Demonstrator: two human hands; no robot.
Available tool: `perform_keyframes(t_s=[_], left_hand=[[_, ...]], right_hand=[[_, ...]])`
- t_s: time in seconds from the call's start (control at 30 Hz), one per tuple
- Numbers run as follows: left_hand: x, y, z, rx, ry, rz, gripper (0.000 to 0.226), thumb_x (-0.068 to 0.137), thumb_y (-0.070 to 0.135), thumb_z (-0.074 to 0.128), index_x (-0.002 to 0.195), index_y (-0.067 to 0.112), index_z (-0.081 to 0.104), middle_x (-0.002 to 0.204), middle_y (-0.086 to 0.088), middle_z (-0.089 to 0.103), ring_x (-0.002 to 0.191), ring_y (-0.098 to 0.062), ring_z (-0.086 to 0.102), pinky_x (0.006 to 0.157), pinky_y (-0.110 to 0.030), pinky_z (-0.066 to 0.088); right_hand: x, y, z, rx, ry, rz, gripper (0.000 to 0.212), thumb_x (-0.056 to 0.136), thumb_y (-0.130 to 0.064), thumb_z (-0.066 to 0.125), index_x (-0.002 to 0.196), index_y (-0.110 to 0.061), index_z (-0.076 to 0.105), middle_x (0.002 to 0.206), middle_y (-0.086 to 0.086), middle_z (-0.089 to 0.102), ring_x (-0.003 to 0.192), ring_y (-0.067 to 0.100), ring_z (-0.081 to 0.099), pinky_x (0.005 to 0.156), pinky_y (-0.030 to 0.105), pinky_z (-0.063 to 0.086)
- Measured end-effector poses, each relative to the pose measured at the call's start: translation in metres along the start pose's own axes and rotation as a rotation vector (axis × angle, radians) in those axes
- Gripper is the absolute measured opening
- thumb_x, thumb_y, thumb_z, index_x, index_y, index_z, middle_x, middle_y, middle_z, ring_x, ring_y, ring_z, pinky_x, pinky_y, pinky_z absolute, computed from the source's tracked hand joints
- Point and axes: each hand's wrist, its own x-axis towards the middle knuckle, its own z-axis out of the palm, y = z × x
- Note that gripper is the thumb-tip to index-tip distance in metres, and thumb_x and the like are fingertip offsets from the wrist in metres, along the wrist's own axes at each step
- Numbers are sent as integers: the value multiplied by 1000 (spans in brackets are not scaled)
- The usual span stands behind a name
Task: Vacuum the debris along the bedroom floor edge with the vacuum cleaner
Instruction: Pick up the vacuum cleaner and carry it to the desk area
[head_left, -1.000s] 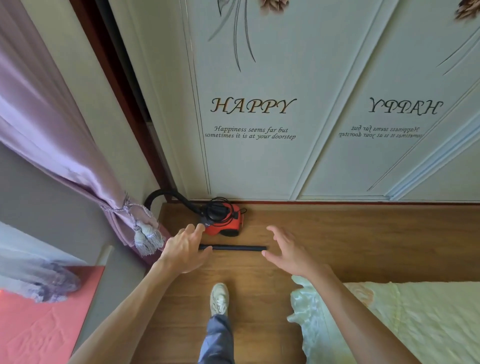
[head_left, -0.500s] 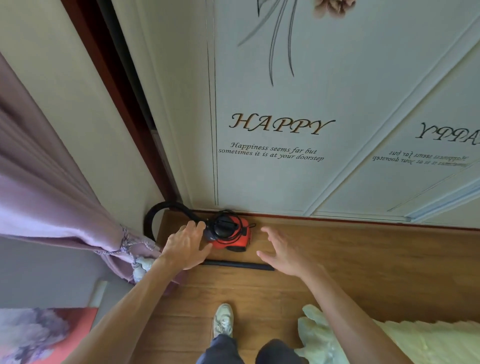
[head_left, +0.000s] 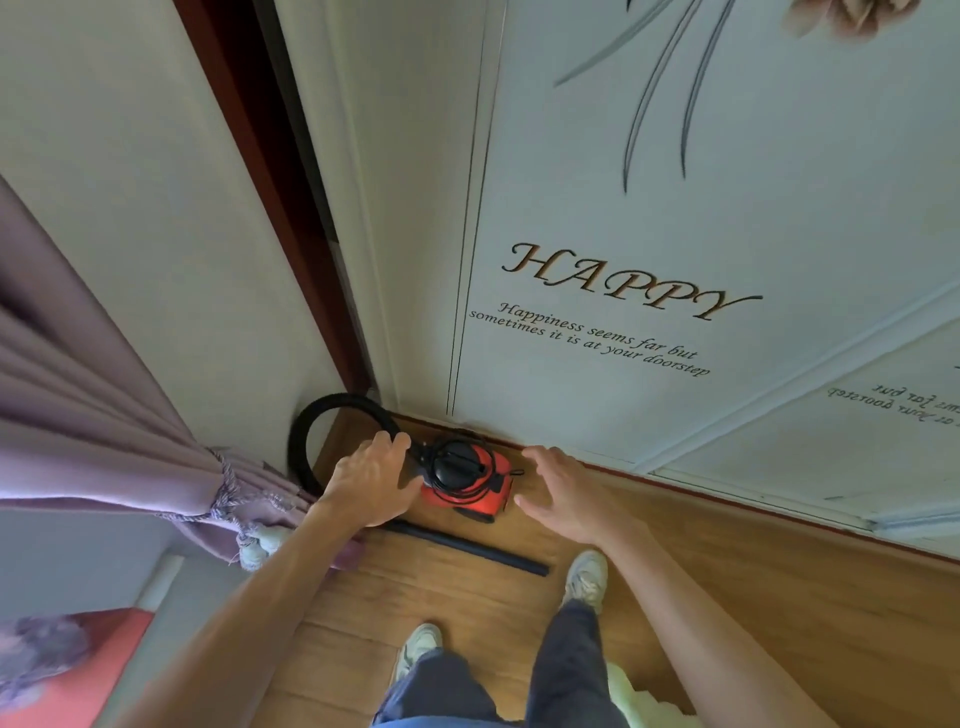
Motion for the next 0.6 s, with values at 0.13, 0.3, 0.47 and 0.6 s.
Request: perform_keyframes(t_s=[0.13, 0.3, 0.47, 0.6], left_hand=[[12, 12, 8, -54, 11, -117, 58, 93, 51, 52, 137, 17, 39, 130, -7, 51, 118, -27, 55, 90, -42, 53], [21, 33, 19, -140, 18, -290, 54, 92, 50, 53, 134, 18, 40, 129, -5, 50, 116, -25, 55, 90, -44, 52], [28, 53, 44, -234, 24, -482, 53, 92, 48, 53, 133, 17, 42, 124, -5, 51, 113, -27, 56, 87, -44, 51], [35, 54, 85, -346, 42, -608, 44, 92, 40, 50, 128, 15, 46, 117, -5, 53, 106, -28, 58, 81, -43, 50]], right_hand=[[33, 21, -14, -31, -70, -85, 62, 95, -48, 55, 147, -22, 32, 139, 2, 47, 127, 18, 48, 103, 34, 44], [70, 45, -28, -5, -145, -217, 60, 95, -45, 57, 145, -20, 34, 132, 2, 50, 122, 19, 50, 99, 32, 45], [106, 64, -13, 79, -210, -254, 62, 93, -46, 58, 145, -22, 34, 129, -2, 49, 121, 16, 48, 102, 38, 46], [135, 80, 27, 77, -230, -287, 65, 90, -45, 63, 144, -20, 36, 131, 0, 50, 122, 18, 49, 99, 35, 47]])
